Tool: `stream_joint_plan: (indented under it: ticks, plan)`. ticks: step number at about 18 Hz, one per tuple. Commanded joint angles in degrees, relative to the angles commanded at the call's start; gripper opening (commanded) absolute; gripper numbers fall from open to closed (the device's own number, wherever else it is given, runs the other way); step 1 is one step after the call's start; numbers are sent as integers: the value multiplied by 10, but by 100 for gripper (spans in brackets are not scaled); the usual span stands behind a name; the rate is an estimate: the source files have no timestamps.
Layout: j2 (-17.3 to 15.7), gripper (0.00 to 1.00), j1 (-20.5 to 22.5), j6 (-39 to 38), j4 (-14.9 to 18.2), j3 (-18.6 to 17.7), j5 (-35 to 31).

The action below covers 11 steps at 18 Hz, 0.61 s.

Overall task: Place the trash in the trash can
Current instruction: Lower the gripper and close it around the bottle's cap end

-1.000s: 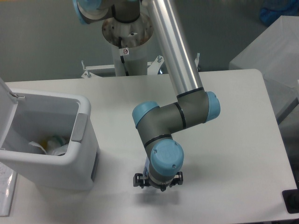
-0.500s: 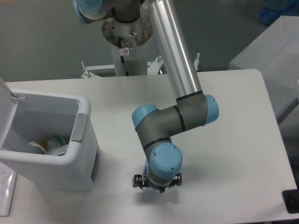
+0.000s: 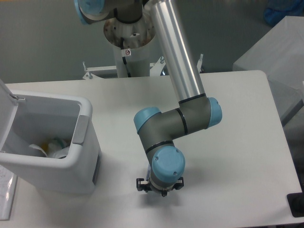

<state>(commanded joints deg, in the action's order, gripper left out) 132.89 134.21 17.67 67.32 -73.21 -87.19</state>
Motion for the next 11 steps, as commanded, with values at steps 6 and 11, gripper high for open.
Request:
stream_joint_plan:
  ticks: [6, 11]
  plan:
    - [-7, 9, -2, -2, 0, -4, 3]
    - [-10, 0, -2, -1, 1, -4, 3]
